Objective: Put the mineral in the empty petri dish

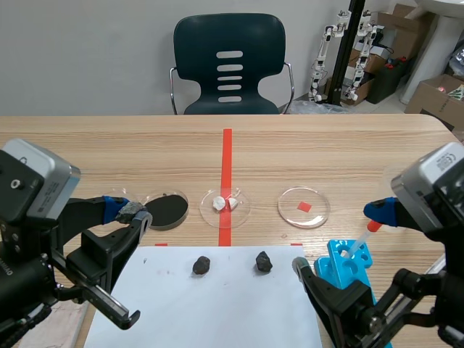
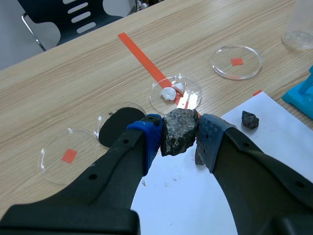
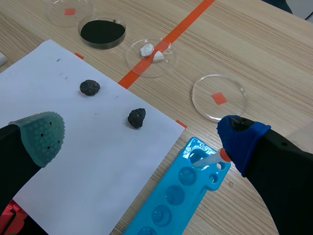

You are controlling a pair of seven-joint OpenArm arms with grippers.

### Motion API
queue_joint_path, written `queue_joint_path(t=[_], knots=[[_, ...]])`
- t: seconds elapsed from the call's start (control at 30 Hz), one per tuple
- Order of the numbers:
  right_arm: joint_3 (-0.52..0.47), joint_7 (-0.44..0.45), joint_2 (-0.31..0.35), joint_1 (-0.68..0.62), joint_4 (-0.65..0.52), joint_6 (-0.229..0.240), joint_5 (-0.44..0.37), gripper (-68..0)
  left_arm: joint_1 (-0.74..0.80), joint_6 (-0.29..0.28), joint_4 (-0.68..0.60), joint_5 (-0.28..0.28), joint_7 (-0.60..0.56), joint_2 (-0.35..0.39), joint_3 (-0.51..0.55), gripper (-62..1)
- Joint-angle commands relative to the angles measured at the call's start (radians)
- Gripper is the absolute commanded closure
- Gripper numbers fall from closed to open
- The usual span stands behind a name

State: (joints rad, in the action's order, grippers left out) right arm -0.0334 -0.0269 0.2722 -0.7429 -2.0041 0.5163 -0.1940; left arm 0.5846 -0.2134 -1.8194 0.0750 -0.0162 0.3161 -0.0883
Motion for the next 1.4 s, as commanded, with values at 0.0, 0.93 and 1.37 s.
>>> queue_joint_path(t=[0.0,0.93,1.37], knots=[[-0.012,0.014,0.005,0.009,-0.024,0.0,-0.011,-67.9,-0.003,0.0,-0.014,0.006,-0.017,-0.005,0.001,-15.6],[-0.012,0.014,0.005,0.009,-0.024,0.0,-0.011,-67.9,-0.003,0.001,-0.014,0.006,0.036,-0.005,0.001,-15.6],[-0.012,0.014,0.005,0.009,-0.024,0.0,-0.011,-67.9,-0.071,0.02,-0.014,0.105,0.286,-0.006,-0.001,-15.6]])
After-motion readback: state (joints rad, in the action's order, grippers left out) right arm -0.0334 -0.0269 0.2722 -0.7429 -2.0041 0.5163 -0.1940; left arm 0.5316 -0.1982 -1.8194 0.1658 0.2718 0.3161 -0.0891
